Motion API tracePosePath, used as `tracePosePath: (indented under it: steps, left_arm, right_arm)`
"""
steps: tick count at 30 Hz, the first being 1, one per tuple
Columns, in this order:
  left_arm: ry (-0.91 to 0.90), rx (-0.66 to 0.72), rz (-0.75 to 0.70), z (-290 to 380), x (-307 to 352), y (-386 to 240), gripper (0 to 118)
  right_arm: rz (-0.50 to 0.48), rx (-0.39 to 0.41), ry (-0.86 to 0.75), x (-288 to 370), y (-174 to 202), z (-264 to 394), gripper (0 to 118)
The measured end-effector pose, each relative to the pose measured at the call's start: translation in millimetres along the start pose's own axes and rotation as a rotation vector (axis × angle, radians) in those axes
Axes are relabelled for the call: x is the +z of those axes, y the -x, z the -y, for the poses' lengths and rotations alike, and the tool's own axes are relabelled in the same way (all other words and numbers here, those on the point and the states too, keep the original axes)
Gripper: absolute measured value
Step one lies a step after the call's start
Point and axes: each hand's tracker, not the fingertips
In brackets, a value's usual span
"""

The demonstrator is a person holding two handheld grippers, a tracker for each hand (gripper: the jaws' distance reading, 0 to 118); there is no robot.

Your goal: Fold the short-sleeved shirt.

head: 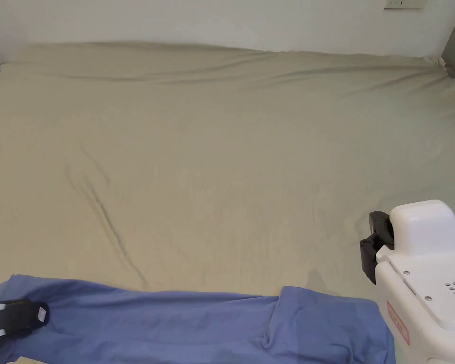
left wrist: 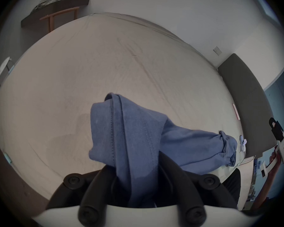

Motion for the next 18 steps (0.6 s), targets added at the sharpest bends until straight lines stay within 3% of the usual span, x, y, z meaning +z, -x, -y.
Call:
tracePosePath:
  steps: [3,9,18]
  left_arm:
    - [0.013,-0.035,0.011,-7.1,8.3,-34.9,10]
    - [0.102,-0.03,0.236,-0.9,-10.8,-109.5,10]
    - [0.24,-0.067,0.142,30.3,-111.3,-174.1,10]
  right_arm:
    - [-0.006,-0.021,0.0,2.1,-3.0,1.9,2]
    - [0.007,-0.01,-0.012,10.2,-8.3,6.2,2]
    - [0.011,-0.035,-0.007,20.9,-24.9,15.5,2]
